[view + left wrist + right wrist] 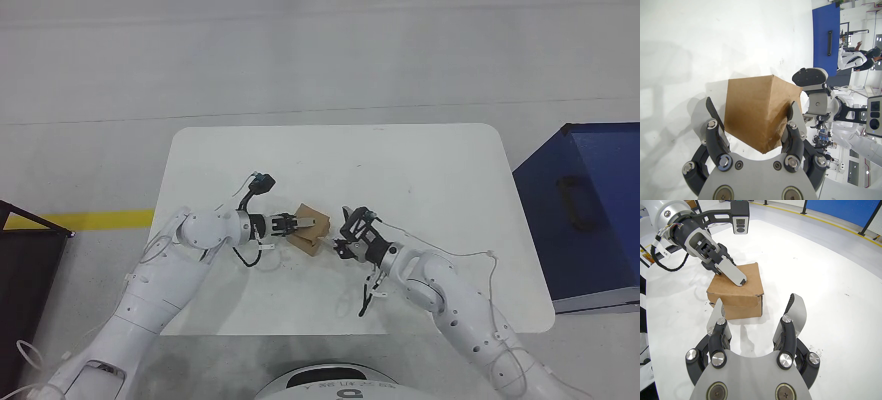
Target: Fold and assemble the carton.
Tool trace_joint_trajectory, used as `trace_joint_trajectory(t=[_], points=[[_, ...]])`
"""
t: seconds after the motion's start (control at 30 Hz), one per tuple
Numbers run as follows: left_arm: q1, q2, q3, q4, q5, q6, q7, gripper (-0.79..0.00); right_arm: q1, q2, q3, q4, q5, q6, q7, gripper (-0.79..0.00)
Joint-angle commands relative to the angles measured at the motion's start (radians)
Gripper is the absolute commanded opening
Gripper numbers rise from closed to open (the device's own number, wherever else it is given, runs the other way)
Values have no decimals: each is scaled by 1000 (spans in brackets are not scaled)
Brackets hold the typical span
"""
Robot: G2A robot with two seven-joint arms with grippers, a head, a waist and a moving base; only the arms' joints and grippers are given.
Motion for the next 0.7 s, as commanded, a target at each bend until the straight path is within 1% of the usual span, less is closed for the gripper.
trace_joint_trajectory(t=[0.0, 0.17, 0.43, 0.47, 0.67], points=[[-1, 0, 0, 2, -2, -2, 1, -157, 4, -2, -5, 1, 0, 7, 2, -194], [-4, -1, 2, 6, -10, -8, 5, -151, 20, -9, -23, 15, -6, 30, 12, -215], [-5, -2, -1, 11, -28, -23, 16, -151, 23, -12, -20, 19, -13, 49, 9, -203], [-5, -2, -4, 11, -30, -26, 20, -139, 22, -12, -18, 19, -13, 54, 6, -200], [-1, 1, -17, 10, -35, -43, 37, -129, 14, -14, -7, 13, -9, 84, -10, -197]])
